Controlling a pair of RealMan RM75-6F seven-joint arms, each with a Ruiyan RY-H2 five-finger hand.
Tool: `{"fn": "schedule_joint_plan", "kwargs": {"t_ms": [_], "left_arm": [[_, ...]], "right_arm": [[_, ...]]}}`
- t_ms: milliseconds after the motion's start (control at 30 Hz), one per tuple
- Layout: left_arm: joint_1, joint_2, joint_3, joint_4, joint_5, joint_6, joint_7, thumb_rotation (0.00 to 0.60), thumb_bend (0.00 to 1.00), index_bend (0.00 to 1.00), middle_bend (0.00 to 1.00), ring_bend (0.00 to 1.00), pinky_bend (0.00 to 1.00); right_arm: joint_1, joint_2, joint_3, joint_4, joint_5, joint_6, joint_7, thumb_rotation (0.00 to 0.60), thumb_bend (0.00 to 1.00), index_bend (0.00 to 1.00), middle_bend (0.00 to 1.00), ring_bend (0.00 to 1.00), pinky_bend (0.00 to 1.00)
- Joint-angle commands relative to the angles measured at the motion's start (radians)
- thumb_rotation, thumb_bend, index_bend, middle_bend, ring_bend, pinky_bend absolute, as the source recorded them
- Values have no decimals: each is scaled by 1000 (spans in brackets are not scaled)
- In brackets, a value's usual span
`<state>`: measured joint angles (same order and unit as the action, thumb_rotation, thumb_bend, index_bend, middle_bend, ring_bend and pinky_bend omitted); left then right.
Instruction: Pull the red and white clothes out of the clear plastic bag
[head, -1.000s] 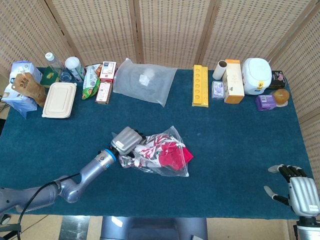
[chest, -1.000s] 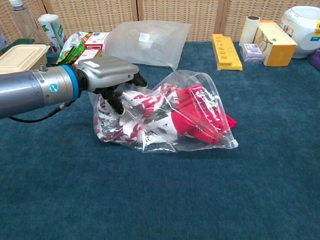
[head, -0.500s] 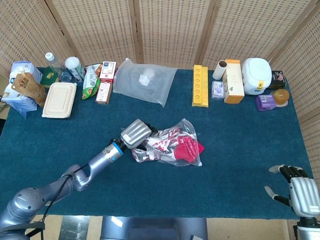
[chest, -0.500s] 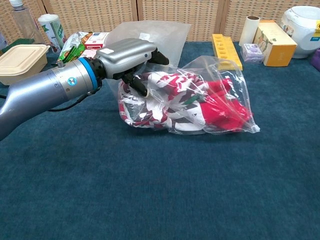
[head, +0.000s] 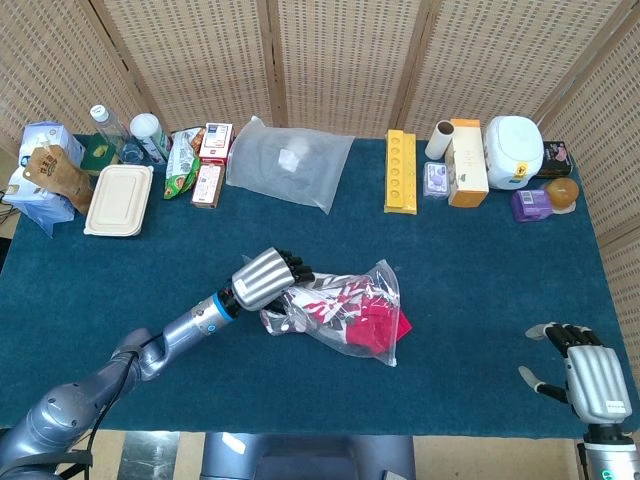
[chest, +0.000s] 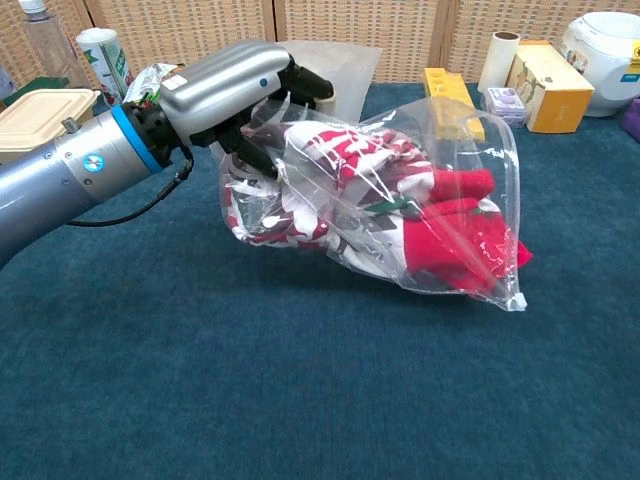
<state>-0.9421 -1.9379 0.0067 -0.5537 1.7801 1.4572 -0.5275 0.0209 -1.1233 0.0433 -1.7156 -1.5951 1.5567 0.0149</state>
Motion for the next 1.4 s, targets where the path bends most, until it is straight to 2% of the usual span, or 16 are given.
{"fn": "schedule_joint_plan", "kwargs": {"t_ms": [33, 300, 333, 433, 533, 733, 933, 1000, 1067, 1133, 1267, 1400], "left_arm": [[40, -35, -6, 62, -13, 64, -62, 600, 482, 870, 656, 647, 739], [63, -99, -59, 139, -75, 136, -170, 600, 470, 870, 656, 647, 738], [62, -106, -82, 139, -94, 159, -196, 600, 469, 870, 656, 647, 738], [60, -116, -91, 151, -104, 174, -218, 600, 460, 870, 656, 647, 738], [59, -122, -95, 156, -108, 191, -235, 600, 448, 870, 656, 647, 738], [58, -122, -86, 148, -100, 239, -249, 600, 444, 870, 656, 647, 738], [58, -118, -69, 133, -86, 265, -245, 600, 443, 869, 656, 647, 739], [58, -116, -64, 127, -82, 272, -244, 600, 442, 869, 656, 647, 738], [60, -114, -58, 121, -78, 277, -241, 600, 442, 870, 656, 647, 739], [60, -113, -55, 117, -75, 277, -239, 600, 442, 869, 656, 647, 739], [57, -112, -44, 110, -64, 284, -224, 600, 441, 870, 656, 647, 738], [52, -115, -36, 114, -54, 291, -203, 600, 441, 870, 656, 647, 739]], "right_arm": [[10, -1, 4, -6, -1, -11, -6, 600, 214, 403, 438, 408, 335], [28, -2, 17, -14, 16, -31, -12, 600, 213, 403, 450, 442, 381], [43, -1, 24, -17, 20, -50, 11, 600, 208, 403, 452, 447, 390], [66, 5, 30, -17, 25, -83, 53, 600, 189, 403, 455, 460, 410], [95, 12, 38, -15, 26, -120, 94, 600, 170, 403, 457, 476, 437], [184, 9, 92, 32, 42, -197, 238, 600, 168, 403, 491, 545, 520], [228, -6, 118, 78, 64, -230, 314, 600, 161, 403, 501, 579, 551], [236, -9, 121, 87, 67, -235, 357, 600, 155, 403, 511, 607, 576], [246, -10, 119, 92, 61, -244, 418, 600, 144, 403, 541, 677, 627], [253, -11, 116, 100, 51, -249, 454, 600, 126, 407, 618, 788, 713], [282, 3, 94, 109, 9, -281, 587, 600, 97, 411, 764, 926, 834], [313, 22, 71, 110, -43, -304, 705, 600, 81, 411, 812, 969, 867]]}}
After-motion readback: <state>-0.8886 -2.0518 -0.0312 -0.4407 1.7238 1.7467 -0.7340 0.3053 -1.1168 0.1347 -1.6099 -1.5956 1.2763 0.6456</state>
